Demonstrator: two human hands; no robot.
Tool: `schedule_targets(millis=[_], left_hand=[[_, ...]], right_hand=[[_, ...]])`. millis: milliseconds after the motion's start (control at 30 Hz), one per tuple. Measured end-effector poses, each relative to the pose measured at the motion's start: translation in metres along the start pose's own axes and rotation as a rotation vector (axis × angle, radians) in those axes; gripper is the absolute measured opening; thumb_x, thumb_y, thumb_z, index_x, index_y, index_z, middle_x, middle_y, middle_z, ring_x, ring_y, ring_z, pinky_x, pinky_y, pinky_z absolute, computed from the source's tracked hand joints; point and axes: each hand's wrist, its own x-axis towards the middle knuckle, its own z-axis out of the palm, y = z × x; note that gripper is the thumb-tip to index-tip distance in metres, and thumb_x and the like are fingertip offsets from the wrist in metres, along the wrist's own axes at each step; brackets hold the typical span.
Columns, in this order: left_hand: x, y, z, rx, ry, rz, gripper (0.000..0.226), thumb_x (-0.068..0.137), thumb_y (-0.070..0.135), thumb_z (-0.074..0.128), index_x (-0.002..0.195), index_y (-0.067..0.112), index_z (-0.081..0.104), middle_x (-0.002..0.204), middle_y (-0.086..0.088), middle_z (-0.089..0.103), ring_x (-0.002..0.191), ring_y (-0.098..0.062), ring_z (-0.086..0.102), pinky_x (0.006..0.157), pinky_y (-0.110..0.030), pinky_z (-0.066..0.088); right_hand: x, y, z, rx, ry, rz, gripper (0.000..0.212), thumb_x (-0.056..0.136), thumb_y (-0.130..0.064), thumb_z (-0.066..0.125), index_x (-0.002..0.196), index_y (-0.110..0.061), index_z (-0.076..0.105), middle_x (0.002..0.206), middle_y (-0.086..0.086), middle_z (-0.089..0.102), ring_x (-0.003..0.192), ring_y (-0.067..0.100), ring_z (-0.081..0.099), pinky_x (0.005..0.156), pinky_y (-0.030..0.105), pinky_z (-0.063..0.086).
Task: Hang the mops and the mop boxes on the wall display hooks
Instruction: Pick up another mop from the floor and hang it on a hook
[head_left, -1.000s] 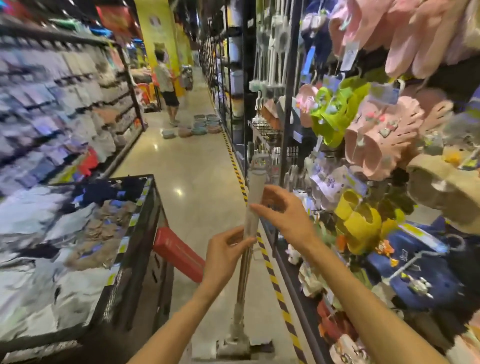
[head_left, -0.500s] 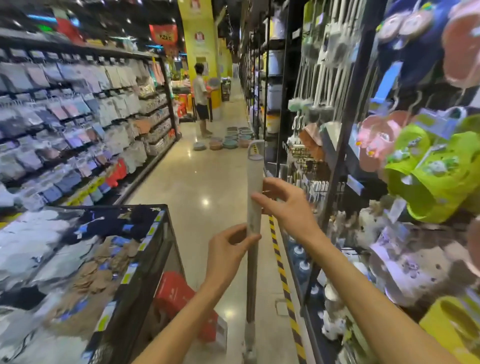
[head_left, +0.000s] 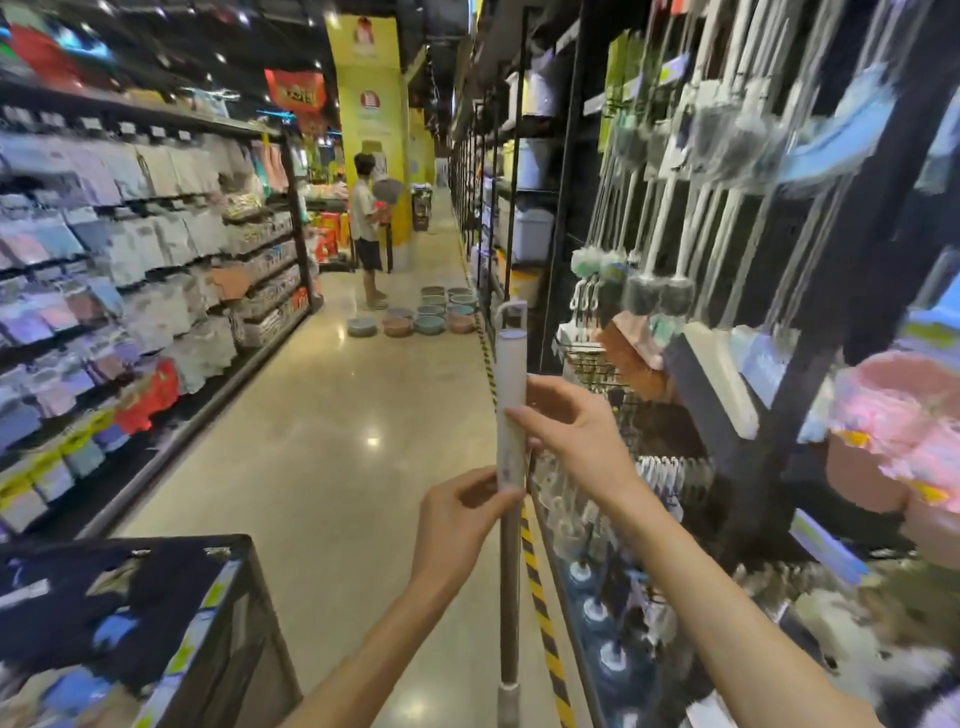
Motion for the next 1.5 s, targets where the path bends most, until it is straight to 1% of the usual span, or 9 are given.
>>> schedule_targets(millis=[233, 400, 567, 667, 900, 1100, 1233, 1367, 1500], left_hand=[[0.166, -0.062, -0.006, 0.011, 0.06, -0.005, 0.027, 0.083, 0.015, 0.086, 0.102, 0.034, 0.08, 0.096, 0.014, 0.082, 0.094, -0.005, 0.077, 0.087, -0.021, 0.06], [0.301, -0.111, -0.008, 0.025, 0.097, -0.023, 0.03, 0.082, 0.012, 0.086, 0.095, 0.039, 0.08, 0.094, 0.014, 0.082, 0.093, -0.005, 0.078, 0.087, -0.022, 0.059], [0.442, -0.148, -0.013, 0.061, 0.154, -0.057, 0.028, 0.083, 0.017, 0.086, 0.099, 0.039, 0.079, 0.097, 0.016, 0.081, 0.094, -0.003, 0.077, 0.089, -0.025, 0.061], [0.522, -0.162, -0.022, 0.077, 0.185, -0.052, 0.027, 0.083, 0.019, 0.086, 0.099, 0.04, 0.078, 0.096, 0.017, 0.081, 0.094, -0.002, 0.077, 0.088, -0.022, 0.06], [0.685, -0.21, -0.051, 0.103, 0.234, -0.039, 0.026, 0.085, 0.019, 0.086, 0.111, 0.021, 0.082, 0.1, 0.01, 0.082, 0.094, -0.007, 0.077, 0.093, -0.031, 0.063], [0.837, -0.258, -0.075, 0.077, 0.185, 0.026, 0.024, 0.083, 0.016, 0.087, 0.104, 0.028, 0.082, 0.095, 0.014, 0.082, 0.093, -0.005, 0.077, 0.088, -0.024, 0.061], [0.942, -0.276, -0.086, 0.041, 0.107, 0.045, 0.031, 0.084, 0.012, 0.085, 0.097, 0.038, 0.078, 0.091, 0.022, 0.08, 0.09, 0.001, 0.076, 0.079, -0.012, 0.057], [1.053, -0.292, -0.08, -0.002, 0.001, 0.044, 0.033, 0.084, 0.004, 0.084, 0.09, 0.036, 0.078, 0.085, 0.019, 0.08, 0.084, 0.003, 0.076, 0.075, -0.01, 0.054], [1.149, -0.314, -0.057, -0.039, -0.109, 0.069, 0.029, 0.087, 0.004, 0.081, 0.101, 0.028, 0.078, 0.09, 0.019, 0.081, 0.087, -0.001, 0.077, 0.077, -0.013, 0.056]], right_hand=[[0.156, 0.085, 0.001, 0.0, -0.006, 0.0, 0.033, 0.094, -0.011, 0.078, 0.126, -0.011, 0.073, 0.115, 0.005, 0.08, 0.102, 0.015, 0.076, 0.073, 0.023, 0.058], [0.284, 0.161, -0.004, 0.024, -0.048, -0.005, 0.032, 0.095, -0.015, 0.078, 0.127, -0.015, 0.073, 0.119, 0.003, 0.079, 0.111, 0.022, 0.075, 0.091, 0.041, 0.064], [0.422, 0.213, -0.005, 0.038, -0.063, 0.002, 0.03, 0.094, -0.014, 0.078, 0.122, -0.021, 0.073, 0.116, -0.002, 0.079, 0.109, 0.019, 0.075, 0.089, 0.033, 0.064], [0.505, 0.245, 0.001, 0.022, -0.107, -0.006, 0.035, 0.094, -0.021, 0.079, 0.128, -0.018, 0.072, 0.119, -0.002, 0.078, 0.112, 0.019, 0.075, 0.094, 0.044, 0.064], [0.667, 0.314, 0.026, 0.014, -0.161, -0.002, 0.042, 0.095, -0.022, 0.077, 0.135, -0.015, 0.068, 0.122, -0.003, 0.077, 0.113, 0.017, 0.074, 0.099, 0.047, 0.062], [0.8, 0.379, 0.039, -0.011, -0.128, -0.038, 0.041, 0.095, -0.015, 0.076, 0.135, -0.014, 0.066, 0.121, -0.004, 0.075, 0.11, 0.009, 0.072, 0.092, 0.026, 0.06], [0.895, 0.412, 0.044, -0.053, -0.054, -0.049, 0.042, 0.094, -0.017, 0.077, 0.135, -0.017, 0.067, 0.124, -0.001, 0.075, 0.113, 0.015, 0.073, 0.098, 0.039, 0.062], [0.986, 0.441, 0.031, -0.062, 0.068, -0.049, 0.039, 0.094, -0.014, 0.079, 0.13, -0.021, 0.07, 0.122, 0.0, 0.077, 0.112, 0.022, 0.074, 0.097, 0.055, 0.061], [1.062, 0.471, 0.002, -0.13, 0.204, -0.061, 0.039, 0.093, -0.013, 0.08, 0.13, -0.014, 0.069, 0.119, 0.0, 0.078, 0.109, 0.018, 0.075, 0.096, 0.053, 0.062]])
